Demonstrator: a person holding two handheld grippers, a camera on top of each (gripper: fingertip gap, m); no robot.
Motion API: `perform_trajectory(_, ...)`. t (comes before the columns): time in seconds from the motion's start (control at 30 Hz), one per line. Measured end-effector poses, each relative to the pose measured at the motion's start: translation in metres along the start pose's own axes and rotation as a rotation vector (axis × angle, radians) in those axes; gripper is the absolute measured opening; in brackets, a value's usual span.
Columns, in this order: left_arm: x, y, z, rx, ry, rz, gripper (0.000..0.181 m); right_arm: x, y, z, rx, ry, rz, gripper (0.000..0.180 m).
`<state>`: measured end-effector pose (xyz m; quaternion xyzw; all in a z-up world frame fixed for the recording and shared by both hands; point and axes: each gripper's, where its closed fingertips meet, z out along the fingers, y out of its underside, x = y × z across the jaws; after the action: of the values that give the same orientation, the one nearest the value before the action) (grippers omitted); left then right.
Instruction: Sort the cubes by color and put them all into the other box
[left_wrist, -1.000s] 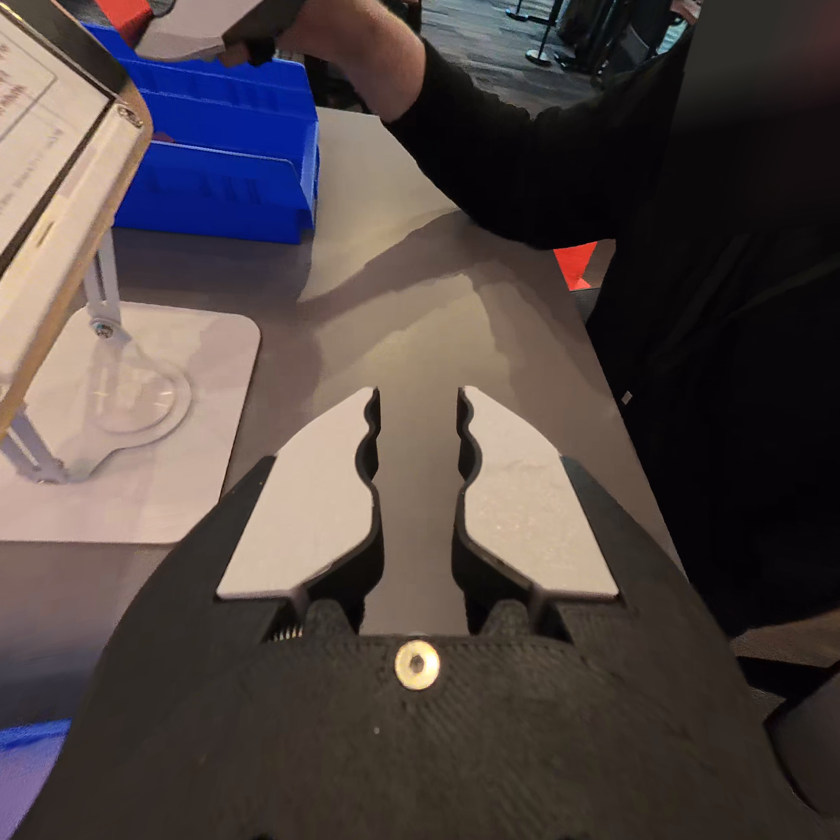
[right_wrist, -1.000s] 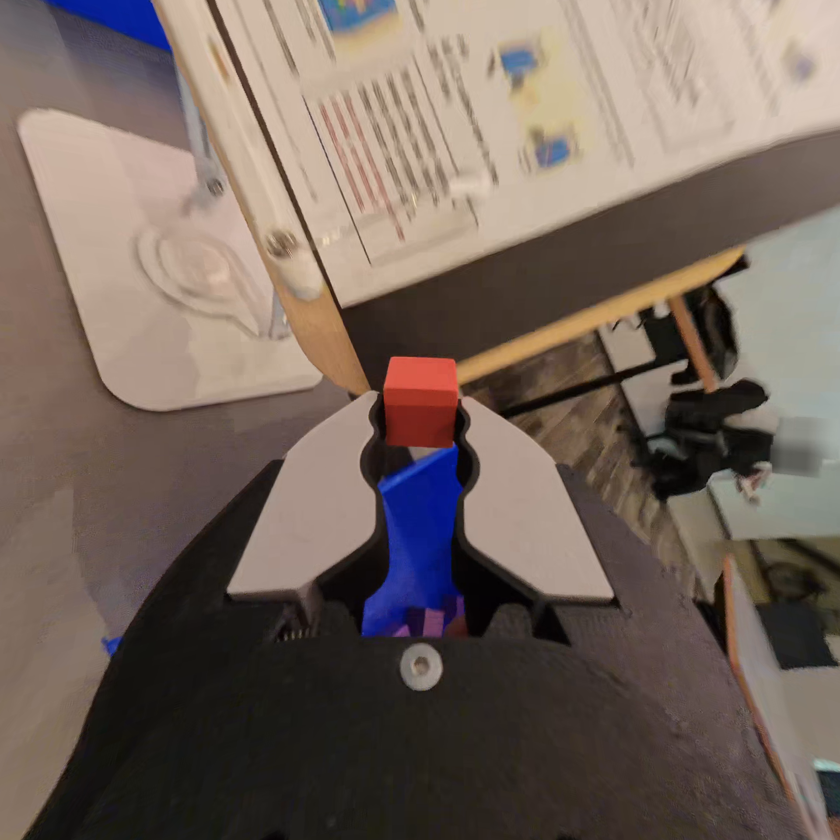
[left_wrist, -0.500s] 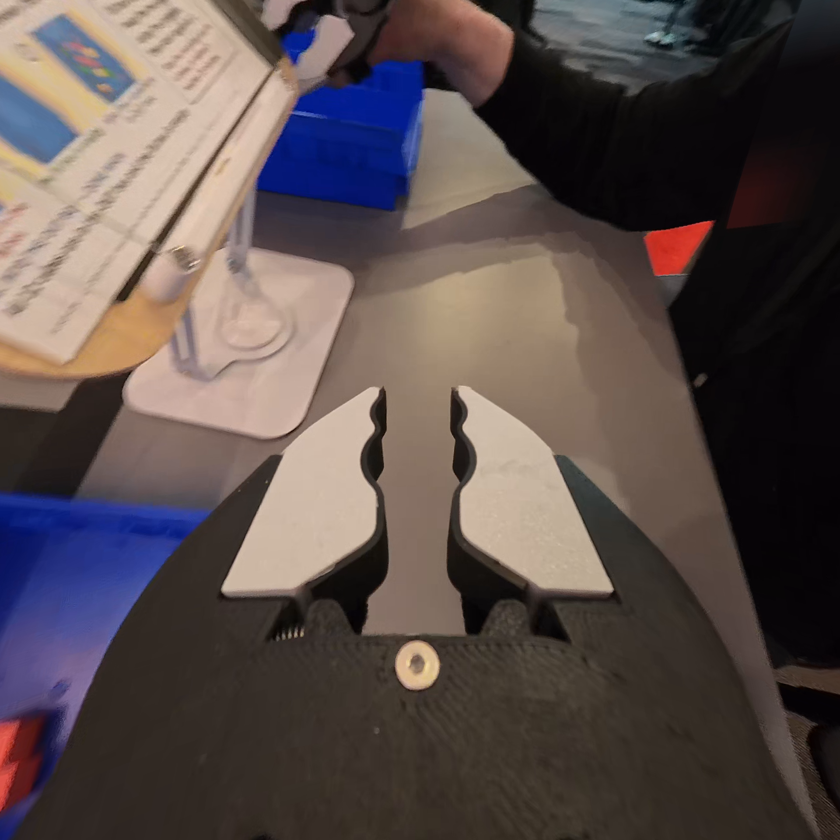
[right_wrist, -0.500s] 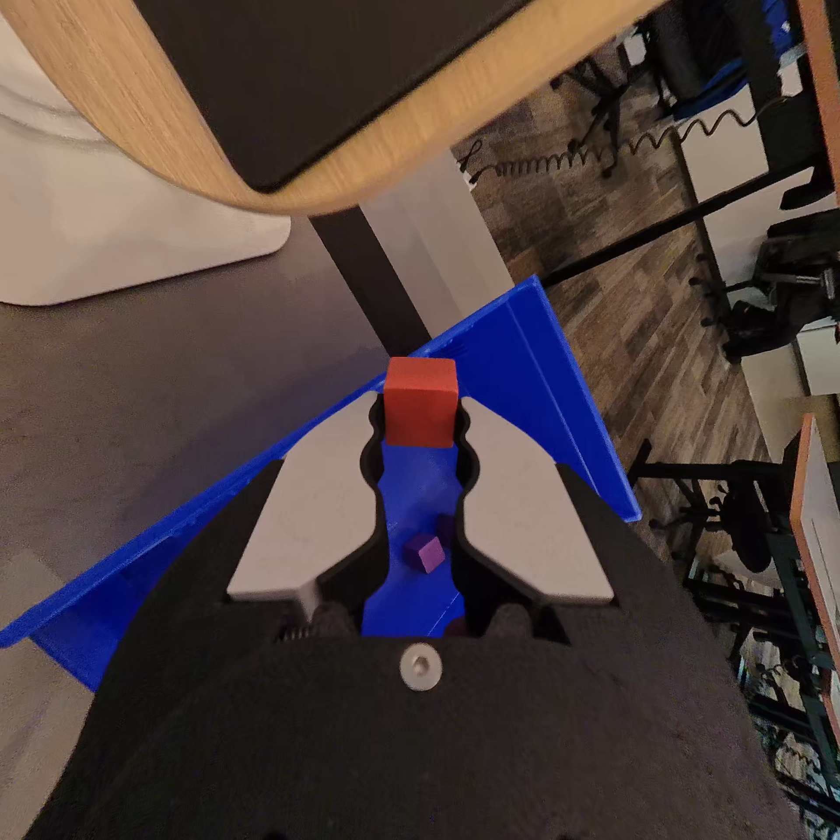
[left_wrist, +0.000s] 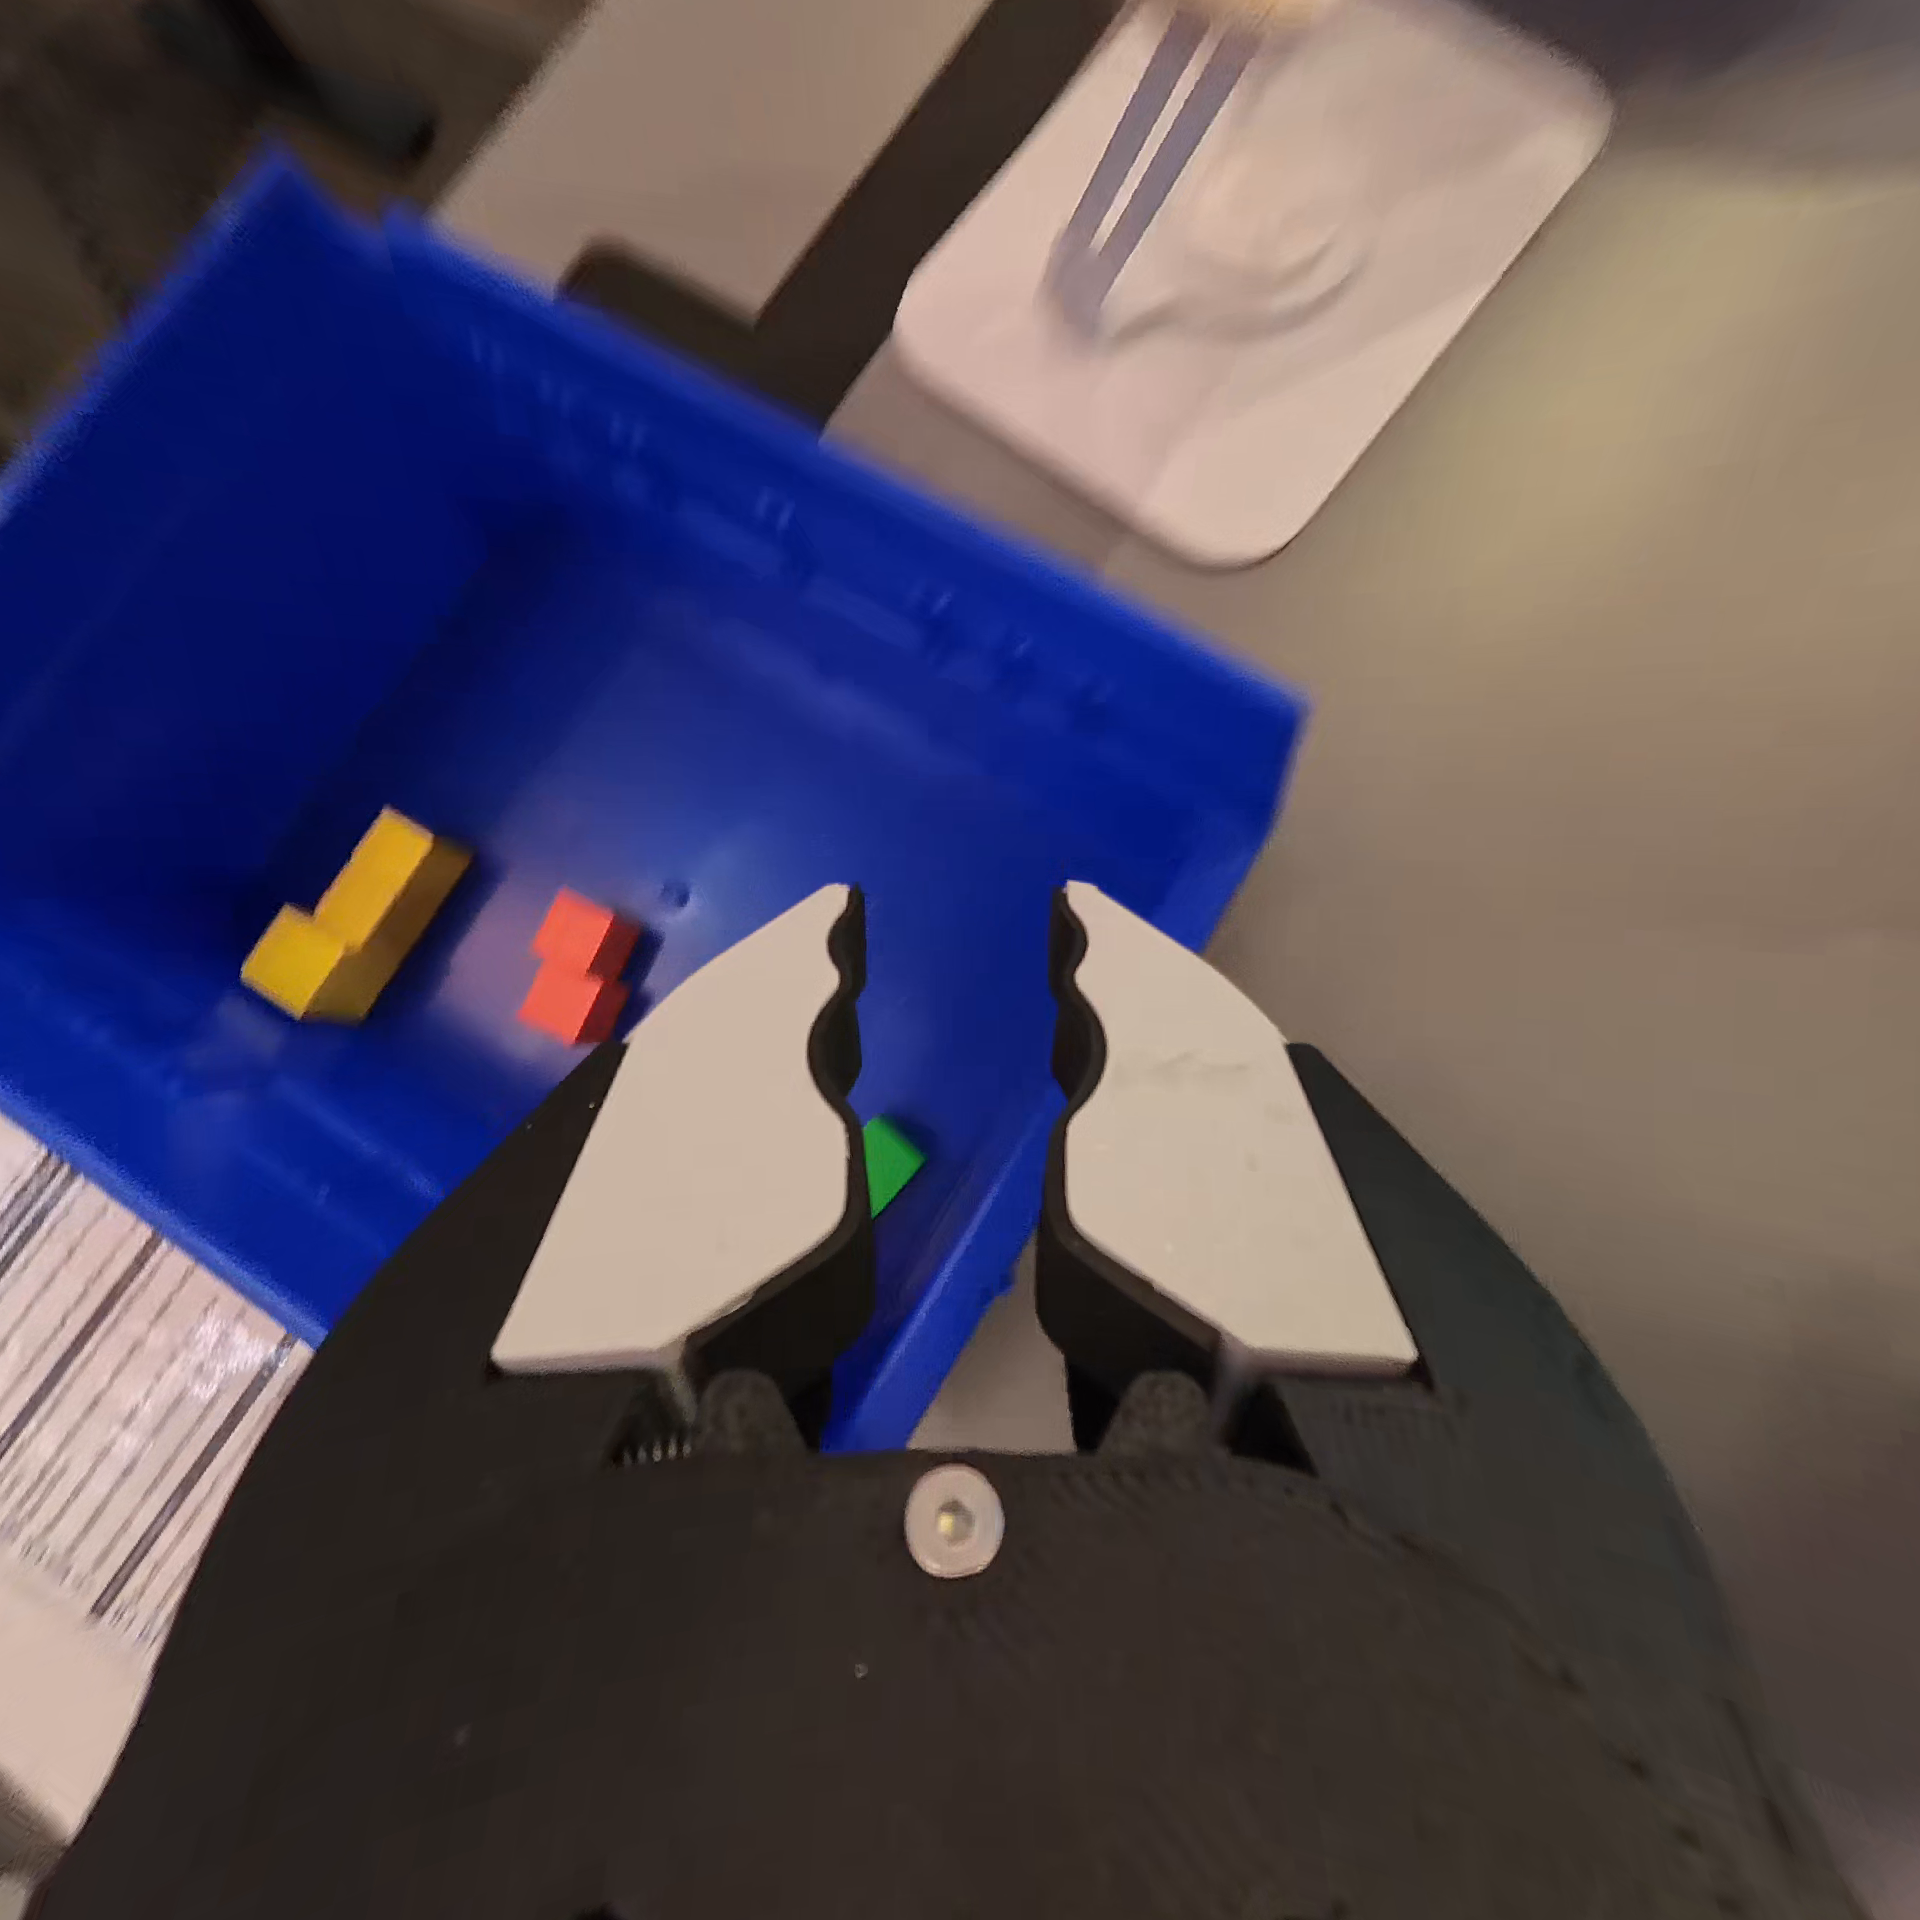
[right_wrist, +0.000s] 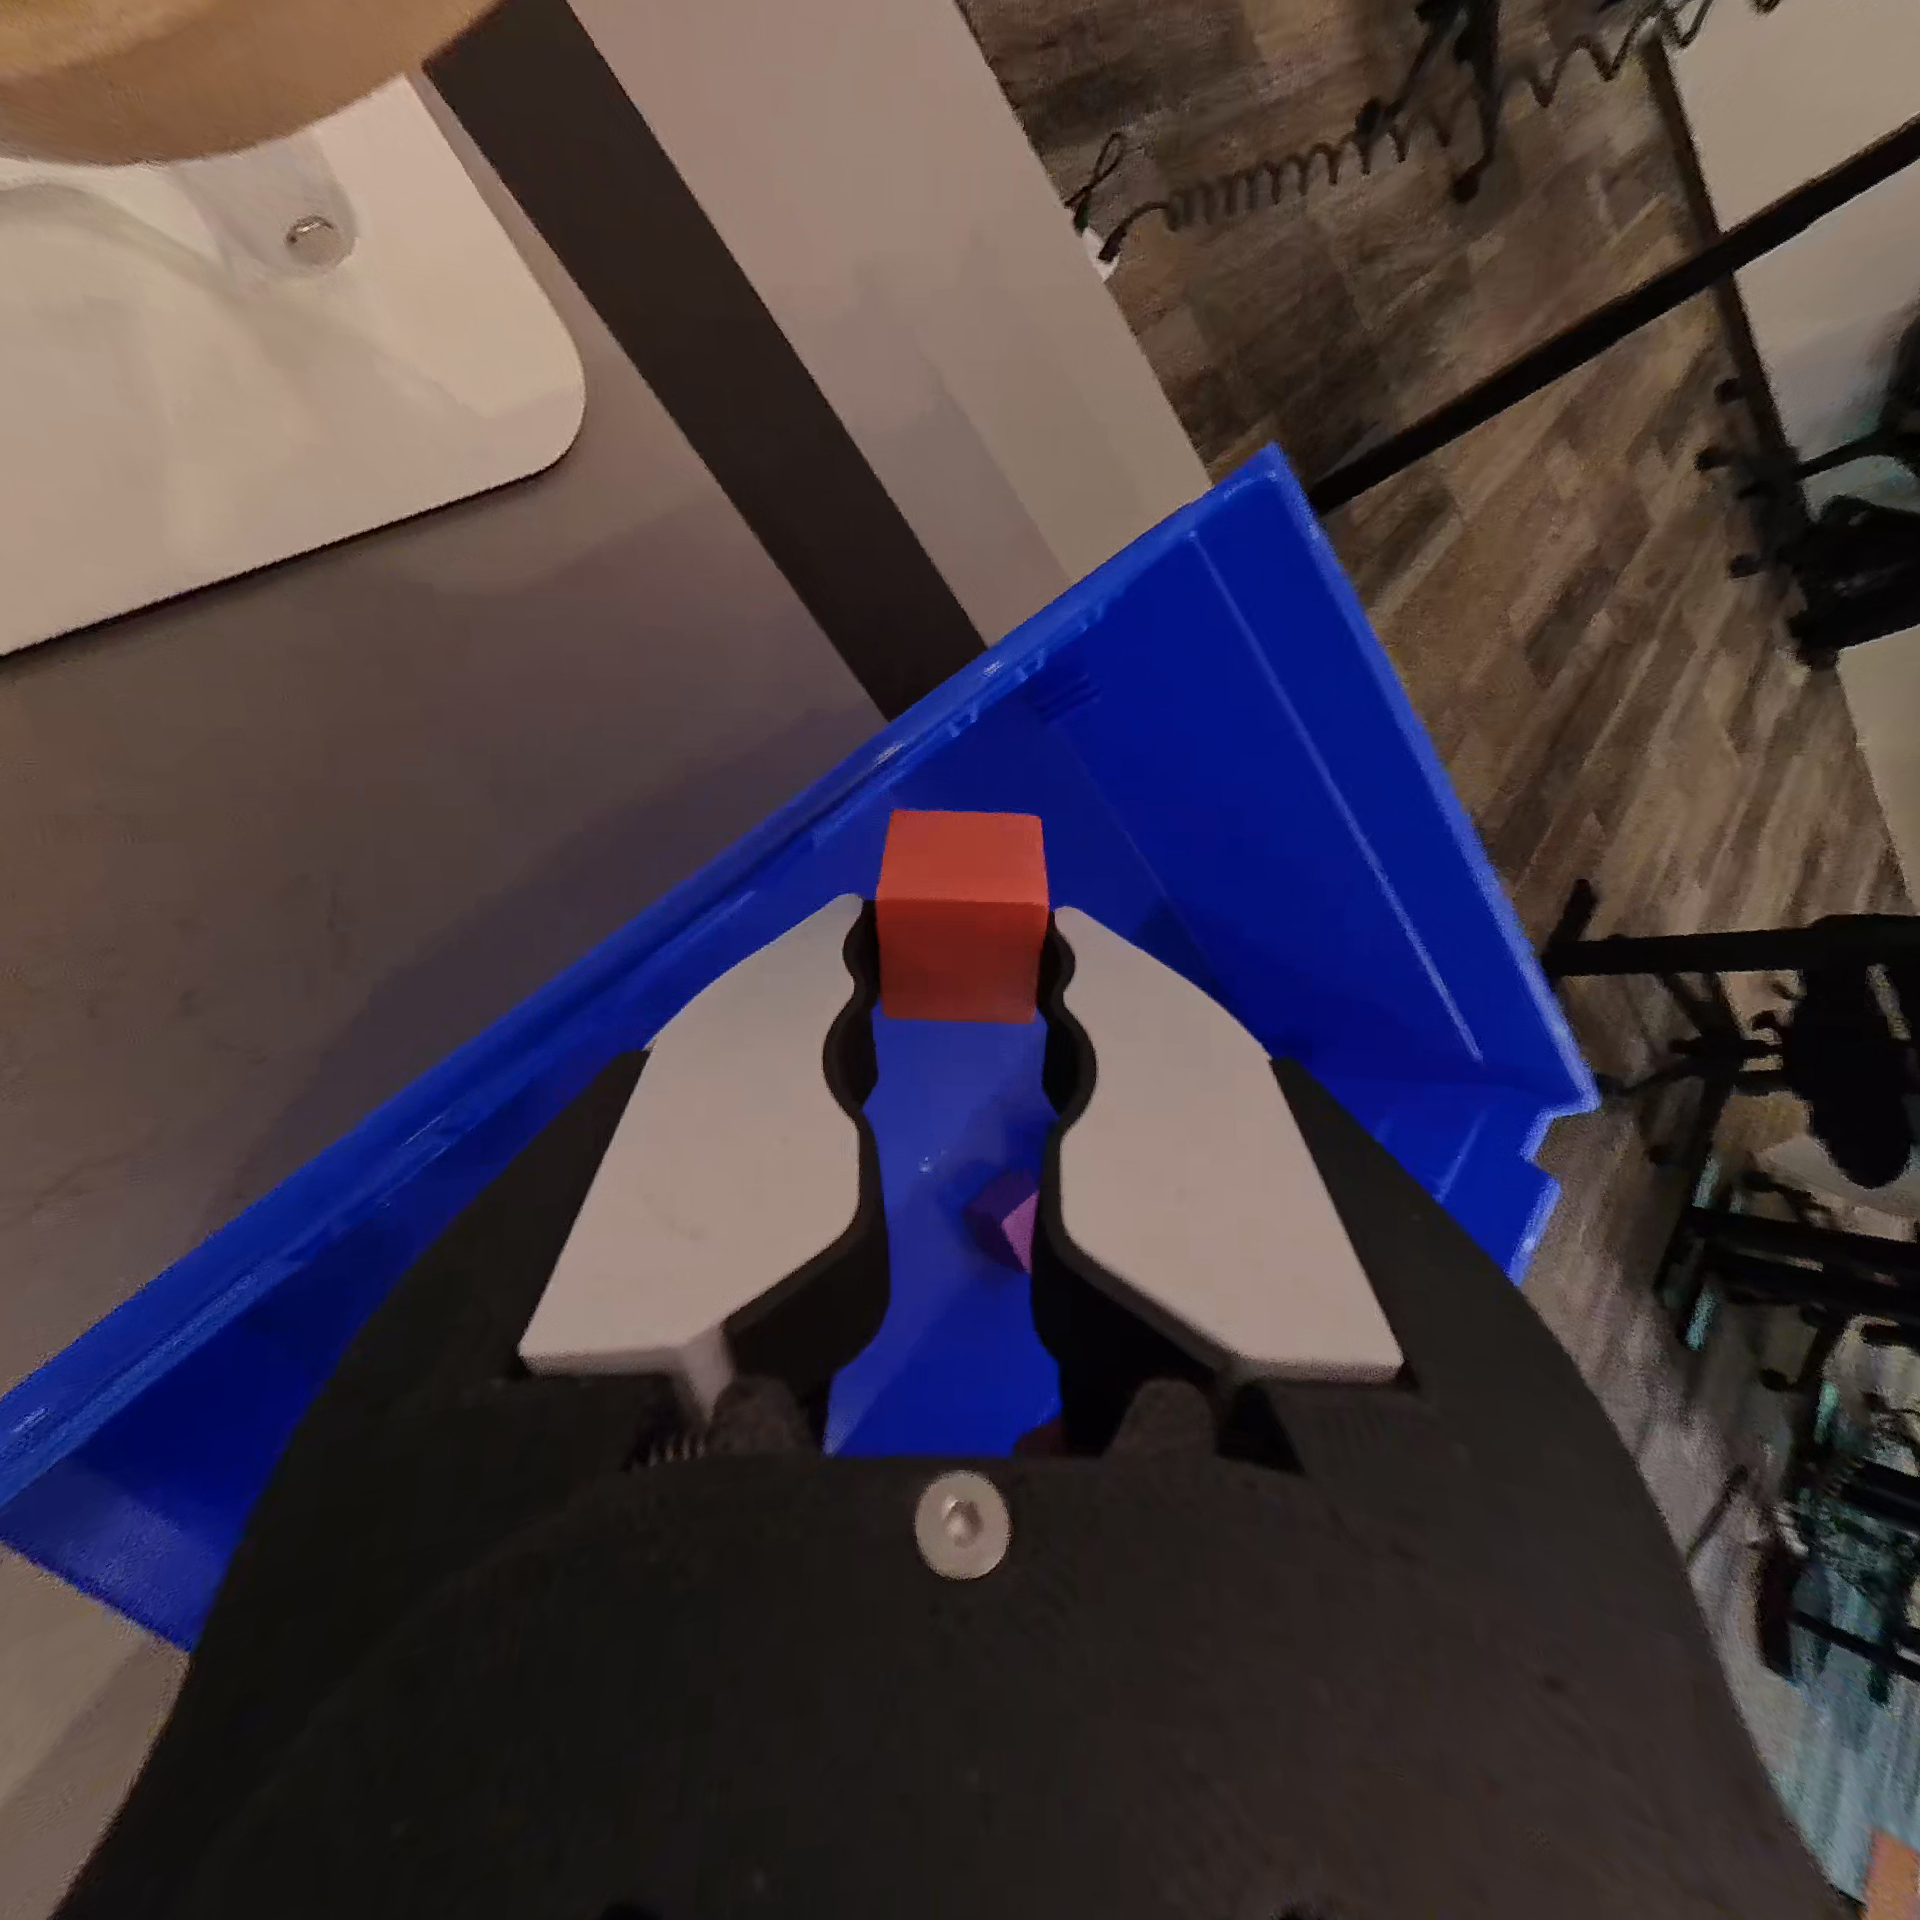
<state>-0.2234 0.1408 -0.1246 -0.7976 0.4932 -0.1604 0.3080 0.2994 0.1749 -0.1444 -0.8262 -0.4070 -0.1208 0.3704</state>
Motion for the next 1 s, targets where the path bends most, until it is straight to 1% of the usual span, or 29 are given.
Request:
perform_trajectory(0.03,-0.005,0.005,0.005,-0.023,-0.013,-0.006,0.033,-0.002,0.003,0.001,-0.017,-0.022,0.014,0.029)
perform_trajectory(0.13,-0.02,0.018,0.023,-0.104,-0.045,-0.019,0.034,0.0,0.008,0.004,-0.036,-0.015,0.014,0.029)
perform_trajectory(0.2,-0.033,0.028,0.034,-0.191,-0.099,-0.007,0.034,0.0,0.01,0.006,-0.042,-0.017,0.025,0.029)
perform_trajectory(0.27,-0.042,0.034,0.044,-0.26,-0.137,0.015,0.041,0.001,0.008,0.005,-0.028,-0.019,0.032,0.029)
perform_trajectory(0.33,-0.055,0.039,0.049,-0.333,-0.192,0.044,0.043,0.003,0.007,0.005,-0.018,-0.014,0.055,0.029)
perform_trajectory(0.37,-0.059,0.04,0.052,-0.347,-0.197,0.042,0.047,0.004,0.007,0.005,-0.008,-0.008,0.076,0.029)
perform_trajectory(0.4,-0.062,0.039,0.054,-0.352,-0.204,0.035,0.048,0.005,0.009,0.006,-0.017,-0.013,0.104,0.029)
perform_trajectory(0.43,-0.068,0.041,0.054,-0.371,-0.22,0.036,0.048,0.007,0.013,0.008,-0.043,-0.014,0.124,0.034)
perform_trajectory(0.47,-0.072,0.043,0.054,-0.395,-0.233,0.041,0.052,0.01,0.018,0.01,-0.068,0.004,0.134,0.051)
perform_trajectory(0.5,-0.077,0.044,0.054,-0.402,-0.248,0.045,0.054,0.015,0.018,0.01,-0.062,0.028,0.135,0.056)
perform_trajectory(0.6,-0.09,0.051,0.05,-0.466,-0.299,0.081,0.055,0.021,0.01,0.003,-0.008,0.027,0.182,0.06)
perform_trajectory(0.73,-0.1,0.072,0.048,-0.611,-0.312,0.139,0.057,0.023,0.004,-0.006,0.02,0.039,0.174,0.056)
perform_trajectory(0.8,-0.107,0.081,0.05,-0.68,-0.321,0.183,0.058,0.021,0.0,-0.008,0.03,0.04,0.16,0.051)
perform_trajectory(0.93,-0.122,0.084,0.056,-0.754,-0.338,0.232,0.058,0.016,-0.009,-0.011,0.051,0.045,0.127,0.047)
perform_trajectory(1.0,-0.128,0.085,0.059,-0.811,-0.338,0.296,0.055,0.015,-0.013,-0.013,0.06,0.047,0.121,0.045)
